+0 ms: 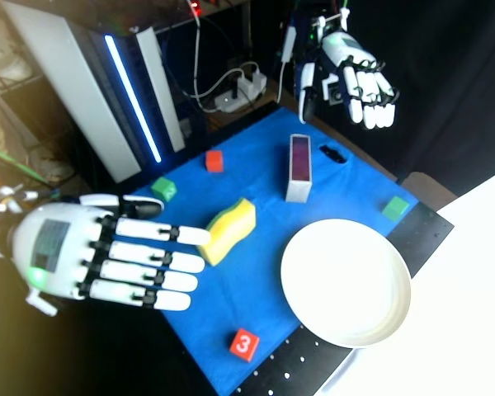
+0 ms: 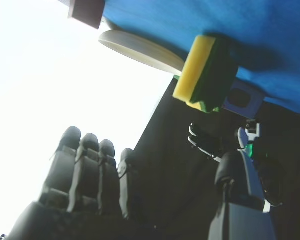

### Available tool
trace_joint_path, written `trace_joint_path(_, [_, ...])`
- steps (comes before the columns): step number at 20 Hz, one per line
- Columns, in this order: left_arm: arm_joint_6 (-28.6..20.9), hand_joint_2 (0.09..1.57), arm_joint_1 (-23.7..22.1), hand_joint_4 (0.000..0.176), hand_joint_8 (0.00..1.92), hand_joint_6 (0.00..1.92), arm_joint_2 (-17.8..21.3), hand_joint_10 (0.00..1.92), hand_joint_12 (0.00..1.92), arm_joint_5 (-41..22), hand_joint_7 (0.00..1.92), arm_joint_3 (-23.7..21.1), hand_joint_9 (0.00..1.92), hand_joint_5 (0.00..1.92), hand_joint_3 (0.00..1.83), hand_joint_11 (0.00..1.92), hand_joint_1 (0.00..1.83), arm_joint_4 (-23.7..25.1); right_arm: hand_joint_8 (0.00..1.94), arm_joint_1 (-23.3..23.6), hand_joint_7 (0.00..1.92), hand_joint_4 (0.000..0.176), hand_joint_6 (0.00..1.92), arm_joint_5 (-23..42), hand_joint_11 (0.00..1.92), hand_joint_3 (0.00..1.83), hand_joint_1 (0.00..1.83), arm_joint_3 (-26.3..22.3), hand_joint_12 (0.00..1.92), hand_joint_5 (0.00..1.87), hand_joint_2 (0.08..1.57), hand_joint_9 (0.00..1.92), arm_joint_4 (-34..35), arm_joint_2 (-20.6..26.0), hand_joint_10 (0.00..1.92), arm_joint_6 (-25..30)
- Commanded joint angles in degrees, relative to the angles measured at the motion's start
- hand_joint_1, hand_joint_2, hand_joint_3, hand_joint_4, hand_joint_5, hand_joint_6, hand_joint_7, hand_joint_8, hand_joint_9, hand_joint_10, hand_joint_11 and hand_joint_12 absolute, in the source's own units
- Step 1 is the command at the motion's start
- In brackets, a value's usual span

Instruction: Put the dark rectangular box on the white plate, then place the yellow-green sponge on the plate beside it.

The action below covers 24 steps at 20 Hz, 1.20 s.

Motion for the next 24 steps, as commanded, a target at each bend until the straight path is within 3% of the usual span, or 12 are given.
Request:
trace_joint_path(1, [-0.16, 1.03, -0.36, 0.118, 0.00, 0.00, -0.75, 0.01, 0.29, -8.73, 0.19, -0.29, 0.12, 0.29, 0.00, 0.00, 0.73, 0.66, 0.00, 0.76, 0.23, 0.141, 0.01, 6.79, 0.00, 0.01, 0.69, 0.36, 0.55, 0.32, 1.08, 0.17, 1.45, 0.41, 0.01, 0.43])
trace_joint_path(3, [-0.18, 1.03, -0.08, 0.105, 0.00, 0.00, -2.83, 0.01, 0.40, -10.78, 0.20, -0.34, 0.14, 0.30, 0.00, 0.00, 0.71, -0.79, 0.00, 0.76, 0.23, 0.138, 0.00, 6.79, 0.00, 0.00, 0.69, 0.39, 0.59, 0.33, 1.08, 0.19, 1.45, 0.41, 0.01, 0.43])
trace_joint_path(4, [-0.17, 1.02, -0.06, 0.100, 0.00, 0.00, -3.78, 0.00, 0.38, -11.42, 0.21, -0.33, 0.14, 0.30, 0.00, 0.00, 0.72, -1.45, 0.00, 0.76, 0.24, 0.161, 0.00, 6.79, 0.00, 0.00, 0.67, 0.39, 0.68, 0.33, 1.07, 0.22, 1.45, 0.41, 0.00, 0.43])
trace_joint_path(6, [-0.15, 1.02, -0.06, 0.089, 0.00, 0.00, -5.20, 0.00, 0.37, -11.93, 0.21, -0.27, 0.14, 0.30, 0.00, 0.00, 0.75, -2.27, 0.00, 0.77, 0.23, 0.173, 0.00, 6.79, 0.00, 0.00, 0.66, 0.51, 0.66, 0.32, 1.08, 0.22, 1.45, 0.41, 0.01, 0.43])
trace_joint_path(8, [-0.14, 0.99, -0.06, 0.085, 0.01, 0.01, -6.27, 0.01, 0.37, -11.31, 0.24, -0.07, 0.16, 0.32, 0.00, 0.00, 0.76, -2.39, 0.00, 0.94, 0.21, 0.144, 0.00, 6.79, 0.00, 0.00, 0.65, 0.62, 0.40, 0.31, 1.08, 0.13, 1.45, 0.41, 0.01, 0.43])
trace_joint_path(9, [-0.07, 0.99, -0.11, 0.069, 0.01, 0.00, -6.77, 0.01, 0.39, -10.09, 0.25, 0.13, 0.18, 0.33, 0.00, 0.00, 0.76, -2.23, 0.00, 1.04, 0.19, 0.148, 0.00, 6.79, 0.00, 0.00, 0.63, 0.67, 0.30, 0.31, 1.08, 0.10, 1.45, 0.41, 0.01, 0.43])
trace_joint_path(10, [-0.02, 0.97, -0.14, 0.068, 0.01, 0.00, -6.97, 0.01, 0.47, -9.39, 0.29, 0.29, 0.21, 0.35, 0.00, 0.00, 0.75, -2.07, 0.00, 1.06, 0.20, 0.139, 0.01, 6.79, 0.00, 0.00, 0.66, 0.70, 0.28, 0.32, 1.08, 0.09, 1.45, 0.41, 0.00, 0.43])
trace_joint_path(13, [0.88, 0.94, -0.72, 0.070, 0.00, 0.00, -7.30, 0.01, 0.60, -5.16, 0.33, 1.10, 0.25, 0.38, 0.00, 0.00, 0.80, -1.19, 0.00, 1.08, 0.20, 0.153, 0.00, 6.79, 0.00, 0.00, 0.67, 0.71, 0.38, 0.33, 1.09, 0.15, 1.45, 0.41, 0.01, 0.43])
trace_joint_path(15, [4.15, 0.94, -1.92, 0.059, 0.00, 0.00, -7.48, 0.00, 0.60, -1.48, 0.35, 1.23, 0.25, 0.39, 0.00, 0.00, 0.79, -0.82, 0.00, 1.08, 0.22, 0.134, 0.00, 6.79, 0.00, 0.00, 0.68, 0.71, 0.52, 0.35, 1.08, 0.19, 1.45, 0.40, 0.00, 0.43])
trace_joint_path(20, [6.24, 0.93, -3.95, 0.070, 0.00, 0.00, -8.41, 0.00, 0.63, 3.70, 0.43, 2.78, 0.34, 0.43, 0.00, 0.00, 0.77, -0.28, 0.00, 1.13, 0.25, 0.130, 0.00, 6.79, 0.00, 0.00, 0.71, 0.81, 0.64, 0.35, 1.08, 0.21, 1.46, 0.40, 0.00, 0.43])
trace_joint_path(22, [7.30, 0.92, -4.69, 0.067, 0.01, 0.00, -8.50, 0.01, 0.78, 5.60, 0.50, 3.15, 0.38, 0.45, 0.00, 0.00, 0.78, 0.06, 0.00, 1.25, 0.24, 0.136, 0.00, 6.79, 0.01, 0.00, 0.78, 0.82, 0.66, 0.35, 1.08, 0.22, 1.46, 0.40, 0.00, 0.43])
trace_joint_path(24, [10.42, 0.93, -5.78, 0.085, 0.01, 0.00, -8.66, 0.01, 0.86, 7.50, 0.54, 3.14, 0.41, 0.46, 0.00, 0.00, 0.82, -0.34, 0.00, 1.25, 0.24, 0.119, 0.00, 6.79, 0.05, 0.00, 0.80, 0.80, 0.68, 0.36, 1.07, 0.23, 1.46, 0.39, 0.01, 0.43])
